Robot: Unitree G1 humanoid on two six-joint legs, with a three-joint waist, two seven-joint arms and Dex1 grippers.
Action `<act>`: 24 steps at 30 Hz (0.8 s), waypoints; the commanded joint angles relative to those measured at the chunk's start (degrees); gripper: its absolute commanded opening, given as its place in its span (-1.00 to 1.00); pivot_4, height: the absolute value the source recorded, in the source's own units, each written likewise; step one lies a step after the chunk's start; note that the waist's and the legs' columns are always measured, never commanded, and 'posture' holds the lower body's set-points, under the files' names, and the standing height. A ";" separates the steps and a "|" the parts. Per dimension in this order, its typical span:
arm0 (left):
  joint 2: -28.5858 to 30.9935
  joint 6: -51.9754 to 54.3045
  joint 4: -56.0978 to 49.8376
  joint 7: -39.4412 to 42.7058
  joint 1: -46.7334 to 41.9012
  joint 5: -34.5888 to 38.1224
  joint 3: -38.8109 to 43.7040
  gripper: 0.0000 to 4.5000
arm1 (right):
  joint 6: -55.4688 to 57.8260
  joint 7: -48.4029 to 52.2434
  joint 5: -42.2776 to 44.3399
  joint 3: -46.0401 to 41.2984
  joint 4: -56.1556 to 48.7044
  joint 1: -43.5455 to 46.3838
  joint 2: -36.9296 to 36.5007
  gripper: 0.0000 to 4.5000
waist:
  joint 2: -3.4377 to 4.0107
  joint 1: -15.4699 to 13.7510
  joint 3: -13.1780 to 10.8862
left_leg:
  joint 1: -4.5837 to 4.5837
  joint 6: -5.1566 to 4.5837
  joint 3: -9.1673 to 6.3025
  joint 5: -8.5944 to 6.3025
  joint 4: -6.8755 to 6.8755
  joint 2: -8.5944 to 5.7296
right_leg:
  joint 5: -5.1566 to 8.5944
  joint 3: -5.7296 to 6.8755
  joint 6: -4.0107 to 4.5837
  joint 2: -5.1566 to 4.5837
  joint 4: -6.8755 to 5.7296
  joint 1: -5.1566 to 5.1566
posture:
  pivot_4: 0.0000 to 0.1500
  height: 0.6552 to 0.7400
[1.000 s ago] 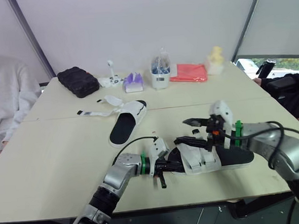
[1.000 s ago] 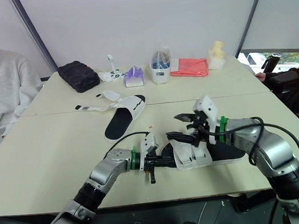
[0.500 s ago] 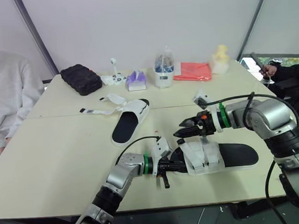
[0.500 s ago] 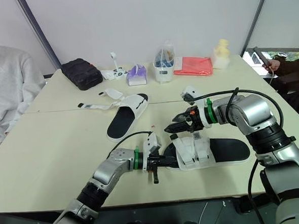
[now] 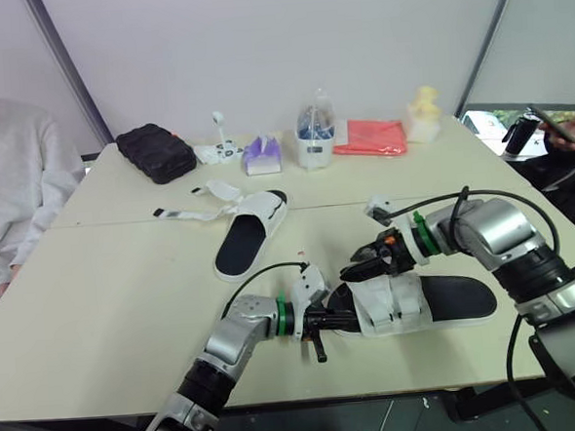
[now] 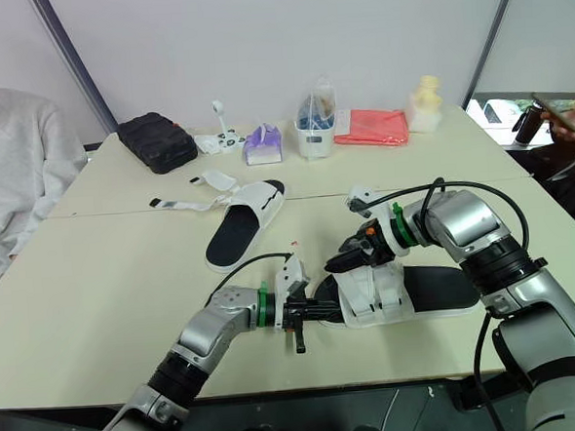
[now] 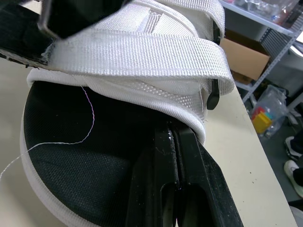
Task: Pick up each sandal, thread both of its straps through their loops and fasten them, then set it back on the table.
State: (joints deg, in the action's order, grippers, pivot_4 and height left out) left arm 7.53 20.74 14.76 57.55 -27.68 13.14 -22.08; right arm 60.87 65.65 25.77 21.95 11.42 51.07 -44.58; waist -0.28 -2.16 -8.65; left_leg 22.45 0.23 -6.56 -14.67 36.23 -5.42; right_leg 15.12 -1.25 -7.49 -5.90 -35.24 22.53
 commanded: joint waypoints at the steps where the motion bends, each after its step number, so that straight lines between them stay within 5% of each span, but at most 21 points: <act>1: 0.63 1.06 2.54 -2.83 1.02 -2.37 -0.04 -1.00 | -0.34 0.77 -0.69 -1.15 -0.90 0.70 0.54 -0.11 | 0.00 0.01 0.00 | 0.00 0.00 0.00 0.00 0.00 0.00 | 0.00 0.00 0.00 0.00 0.00 0.00 | 1.00 1.00; 5: 0.67 1.01 2.55 -2.88 1.00 -2.37 -0.04 -1.00 | 0.07 0.79 -1.09 -1.82 -1.05 0.57 0.86 -0.98 | 0.00 0.00 0.00 | 0.00 0.00 0.00 0.00 0.00 -0.01 | 0.00 0.00 0.00 0.00 0.00 0.00 | 1.00 1.00; 17: 0.75 0.76 2.91 -2.51 0.80 -2.30 -0.03 -1.00 | 6.74 -0.83 5.36 -14.36 -1.28 1.61 0.57 -0.98 | 0.00 0.03 0.00 | 0.00 0.00 0.00 0.00 -0.01 -0.01 | -0.01 -0.01 0.01 -0.01 0.00 0.00 | 1.00 1.00; 24: 0.76 0.50 3.46 -2.11 0.42 -2.37 -0.07 -1.00 | 3.94 -3.83 1.69 -13.86 0.23 -1.67 -1.05 -0.98 | 0.00 0.05 0.00 | 0.00 0.00 0.00 0.00 -0.02 -0.01 | -0.01 -0.01 0.01 -0.01 0.00 0.02 | 1.00 1.00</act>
State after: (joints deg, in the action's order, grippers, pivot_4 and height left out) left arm 7.47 20.38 15.21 57.29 -27.85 13.14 -21.80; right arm 66.98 62.52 28.86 9.01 11.79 49.30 -44.32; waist -0.28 -2.11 -8.65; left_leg 22.46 0.23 -6.56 -14.67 36.21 -5.43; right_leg 15.11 -1.27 -7.48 -5.91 -35.24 22.56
